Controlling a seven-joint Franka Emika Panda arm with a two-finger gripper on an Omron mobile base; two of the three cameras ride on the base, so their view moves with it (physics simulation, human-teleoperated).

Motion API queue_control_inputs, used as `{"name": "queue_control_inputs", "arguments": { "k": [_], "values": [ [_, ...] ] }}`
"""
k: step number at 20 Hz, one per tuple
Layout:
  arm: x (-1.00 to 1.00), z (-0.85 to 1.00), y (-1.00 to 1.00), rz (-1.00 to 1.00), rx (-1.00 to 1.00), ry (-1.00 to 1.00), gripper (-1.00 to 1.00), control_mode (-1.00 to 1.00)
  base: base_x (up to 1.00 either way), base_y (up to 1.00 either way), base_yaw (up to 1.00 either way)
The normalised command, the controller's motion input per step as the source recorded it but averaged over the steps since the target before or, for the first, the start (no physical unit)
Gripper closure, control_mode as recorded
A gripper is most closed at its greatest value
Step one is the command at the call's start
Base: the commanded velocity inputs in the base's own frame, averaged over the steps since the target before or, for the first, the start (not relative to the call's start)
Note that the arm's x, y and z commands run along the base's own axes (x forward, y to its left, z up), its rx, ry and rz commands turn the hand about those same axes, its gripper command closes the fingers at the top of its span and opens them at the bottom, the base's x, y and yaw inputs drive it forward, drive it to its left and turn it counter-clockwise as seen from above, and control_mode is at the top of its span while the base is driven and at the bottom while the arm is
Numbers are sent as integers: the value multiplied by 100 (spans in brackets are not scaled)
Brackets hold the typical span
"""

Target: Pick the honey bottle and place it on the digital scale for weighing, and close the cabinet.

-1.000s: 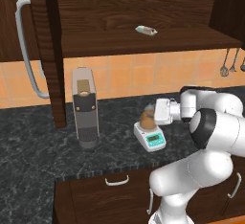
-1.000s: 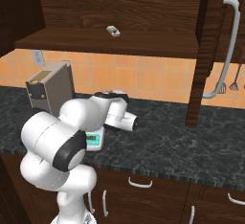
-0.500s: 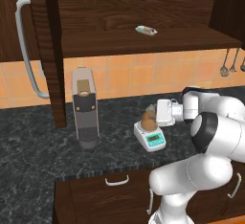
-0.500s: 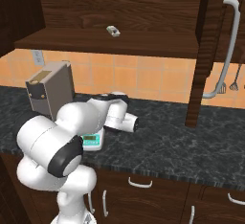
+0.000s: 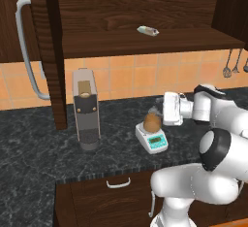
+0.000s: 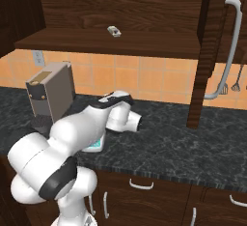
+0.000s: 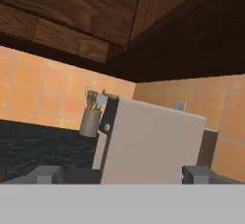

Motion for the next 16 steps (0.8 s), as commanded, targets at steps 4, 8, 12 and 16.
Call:
{"name": "queue_control_inputs", "arguments": {
  "k": [4, 8, 12, 16],
  "values": [
    [-52, 76, -1, 0, 0, -38, -100, -100, 0, 0, 0],
    [-82, 36, -1, 0, 0, -42, -100, -100, 0, 0, 0],
    [-51, 9, -29, -12, 0, -37, -100, -100, 0, 0, 0],
    [-33, 16, -49, -27, 3, -27, -100, -100, 0, 0, 0]
  ]
}}
